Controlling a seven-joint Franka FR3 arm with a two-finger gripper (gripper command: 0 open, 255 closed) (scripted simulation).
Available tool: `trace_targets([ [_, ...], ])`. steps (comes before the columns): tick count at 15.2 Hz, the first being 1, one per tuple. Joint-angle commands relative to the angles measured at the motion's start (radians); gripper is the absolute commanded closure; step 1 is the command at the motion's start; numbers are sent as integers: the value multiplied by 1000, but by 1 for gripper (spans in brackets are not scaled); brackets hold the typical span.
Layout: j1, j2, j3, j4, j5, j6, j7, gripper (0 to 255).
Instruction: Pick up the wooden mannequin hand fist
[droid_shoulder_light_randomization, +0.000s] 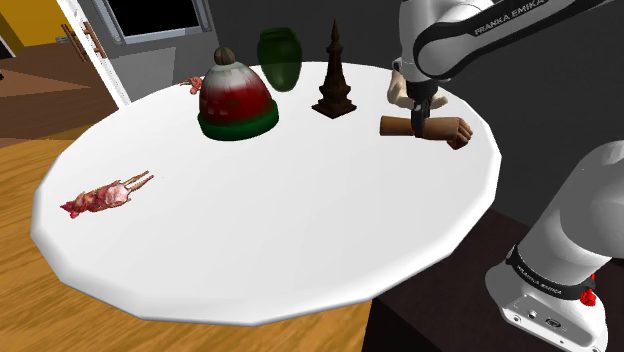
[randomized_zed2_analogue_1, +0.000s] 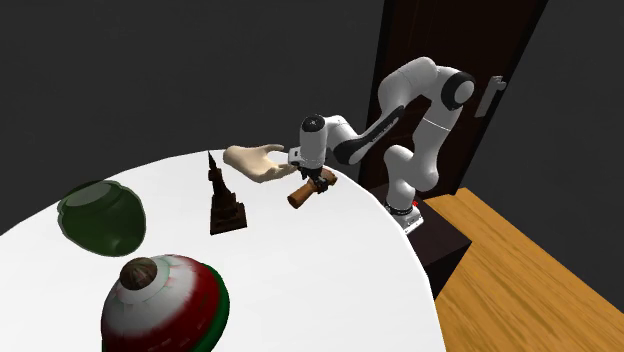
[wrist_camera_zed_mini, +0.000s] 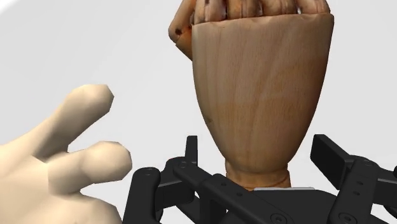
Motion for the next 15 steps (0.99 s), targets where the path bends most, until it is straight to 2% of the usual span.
trace_targets([
  [1,-4,10,-6,-13,-2,12,0,0],
  [2,-5,10,-9,-7,-3,7,-6,255],
  [11,-5,10,-6,-13,-2,12,0,255],
  [15,-2,-13,-1,23,7,-44,-16,255],
])
